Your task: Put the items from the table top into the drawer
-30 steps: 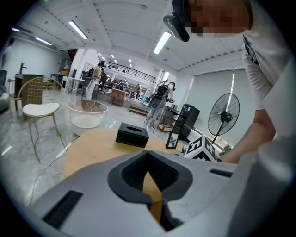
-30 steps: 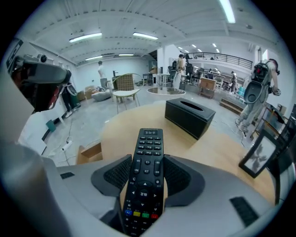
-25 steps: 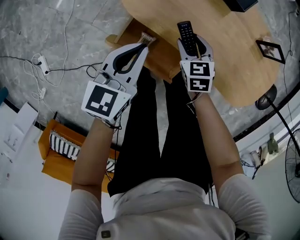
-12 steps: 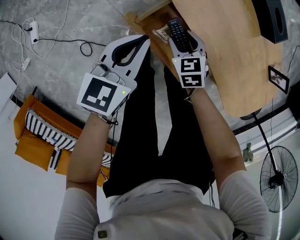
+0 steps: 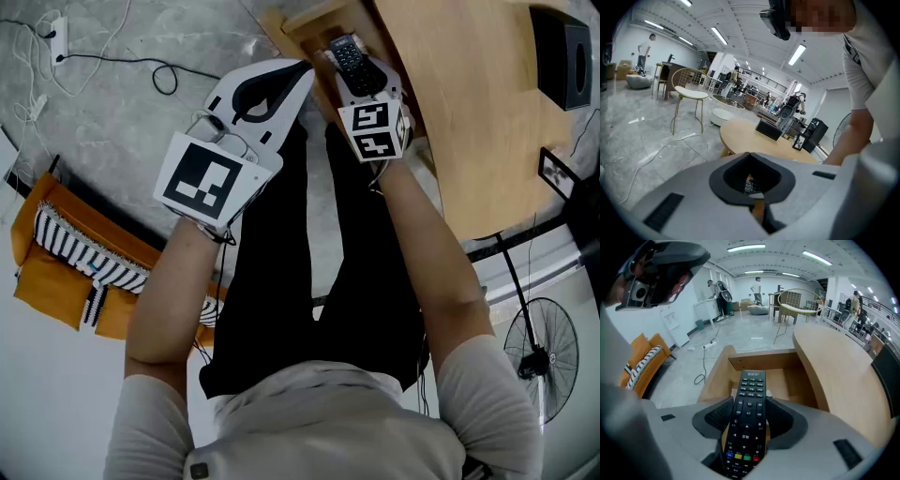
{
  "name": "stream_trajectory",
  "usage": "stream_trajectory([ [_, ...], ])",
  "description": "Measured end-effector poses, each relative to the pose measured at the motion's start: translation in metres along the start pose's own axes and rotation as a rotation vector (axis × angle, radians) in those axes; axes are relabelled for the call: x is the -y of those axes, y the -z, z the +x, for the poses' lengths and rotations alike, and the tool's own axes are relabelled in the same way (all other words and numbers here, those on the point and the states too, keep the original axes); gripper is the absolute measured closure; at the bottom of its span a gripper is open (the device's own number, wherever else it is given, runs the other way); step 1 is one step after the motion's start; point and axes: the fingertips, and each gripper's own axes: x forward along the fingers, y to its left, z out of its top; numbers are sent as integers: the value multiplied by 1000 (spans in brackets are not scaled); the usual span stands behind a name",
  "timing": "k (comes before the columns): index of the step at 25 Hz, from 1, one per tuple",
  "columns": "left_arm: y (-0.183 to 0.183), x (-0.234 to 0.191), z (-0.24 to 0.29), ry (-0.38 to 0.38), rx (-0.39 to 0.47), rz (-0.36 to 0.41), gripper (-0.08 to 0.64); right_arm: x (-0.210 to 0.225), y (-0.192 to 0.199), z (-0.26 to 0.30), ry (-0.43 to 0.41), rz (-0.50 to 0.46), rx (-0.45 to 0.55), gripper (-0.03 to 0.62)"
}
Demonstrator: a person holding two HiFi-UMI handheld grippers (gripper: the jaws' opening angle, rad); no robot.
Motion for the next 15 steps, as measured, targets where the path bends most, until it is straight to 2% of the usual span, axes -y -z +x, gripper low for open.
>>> stream_trajectory([
  [7,3,1,3,9,-2,-3,551,-1,15,16,-3,-36,-50,356],
  [15,1,4,3,14,-8,3,551,-1,31,19,-4,-25,-101,351],
])
